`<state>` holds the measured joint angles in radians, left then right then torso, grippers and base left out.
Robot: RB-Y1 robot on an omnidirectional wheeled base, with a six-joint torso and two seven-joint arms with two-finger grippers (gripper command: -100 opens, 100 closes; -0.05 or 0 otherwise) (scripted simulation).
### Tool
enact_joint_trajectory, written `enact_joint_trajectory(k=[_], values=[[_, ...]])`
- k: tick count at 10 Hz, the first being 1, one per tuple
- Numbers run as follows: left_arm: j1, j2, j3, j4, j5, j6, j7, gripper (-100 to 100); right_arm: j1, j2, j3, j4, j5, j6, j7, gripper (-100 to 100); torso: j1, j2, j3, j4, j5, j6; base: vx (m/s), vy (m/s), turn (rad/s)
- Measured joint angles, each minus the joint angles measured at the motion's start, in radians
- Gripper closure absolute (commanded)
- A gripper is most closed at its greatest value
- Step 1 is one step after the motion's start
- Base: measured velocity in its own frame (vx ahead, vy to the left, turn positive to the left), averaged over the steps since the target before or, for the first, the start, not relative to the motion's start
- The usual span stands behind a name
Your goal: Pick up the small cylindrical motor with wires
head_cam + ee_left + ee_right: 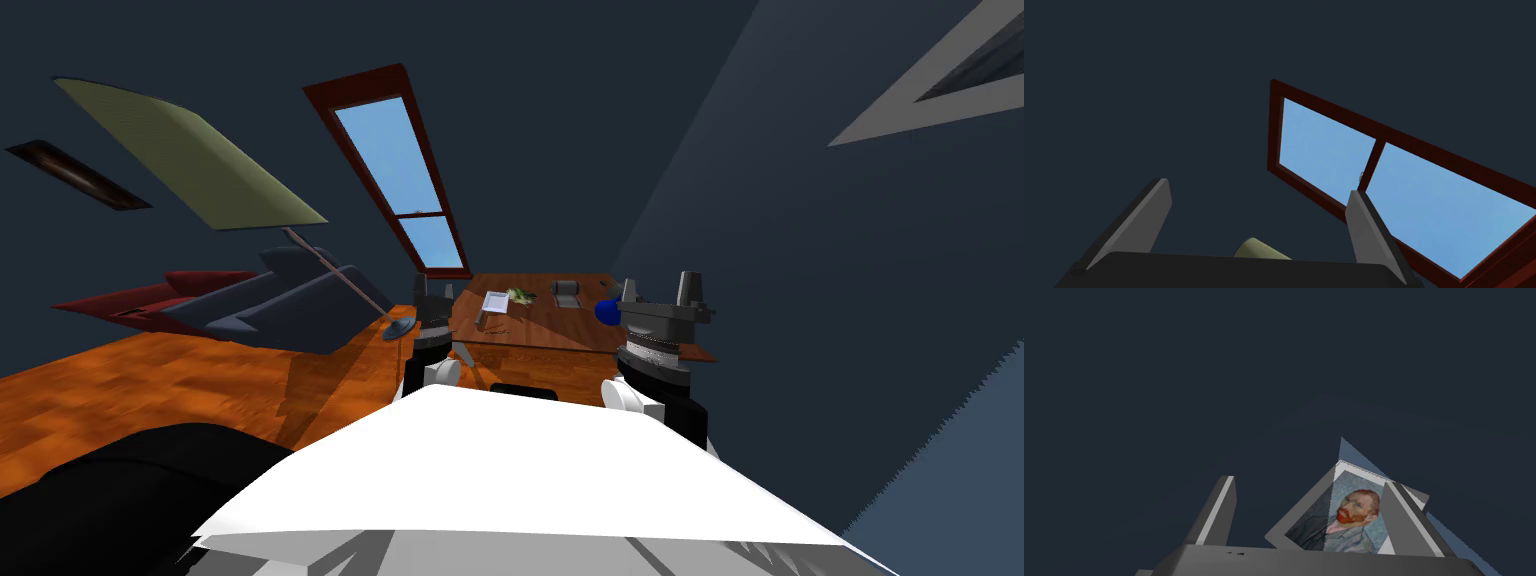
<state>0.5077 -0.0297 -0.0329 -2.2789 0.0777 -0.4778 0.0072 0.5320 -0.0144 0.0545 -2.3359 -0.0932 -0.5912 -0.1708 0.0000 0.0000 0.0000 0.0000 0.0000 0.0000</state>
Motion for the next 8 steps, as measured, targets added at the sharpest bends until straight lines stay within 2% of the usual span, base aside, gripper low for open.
enact_joint_trajectory(k=[4,7,8], values=[[-0.050,0.078,0.006,0.047,-0.005,0.067,0.005,-100,0.000,0.000,0.000,0.000,0.000,0.000,0.000,0,0.001,0.002,0.001,0.000,0.000,0.000,-0.035,0.014,0.069],[-0.108,0.117,0.010,0.090,-0.014,0.160,0.009,-100,0.000,0.000,0.000,0.000,0.000,0.000,0.000,0,0.001,0.003,0.002,0.001,0.000,0.000,-0.050,0.017,0.091],[-0.131,0.137,0.022,0.121,-0.010,0.187,0.017,-100,0.000,0.000,0.000,0.000,0.000,0.000,0.000,0,0.002,0.003,0.002,0.001,0.000,0.000,-0.047,0.016,0.121]])
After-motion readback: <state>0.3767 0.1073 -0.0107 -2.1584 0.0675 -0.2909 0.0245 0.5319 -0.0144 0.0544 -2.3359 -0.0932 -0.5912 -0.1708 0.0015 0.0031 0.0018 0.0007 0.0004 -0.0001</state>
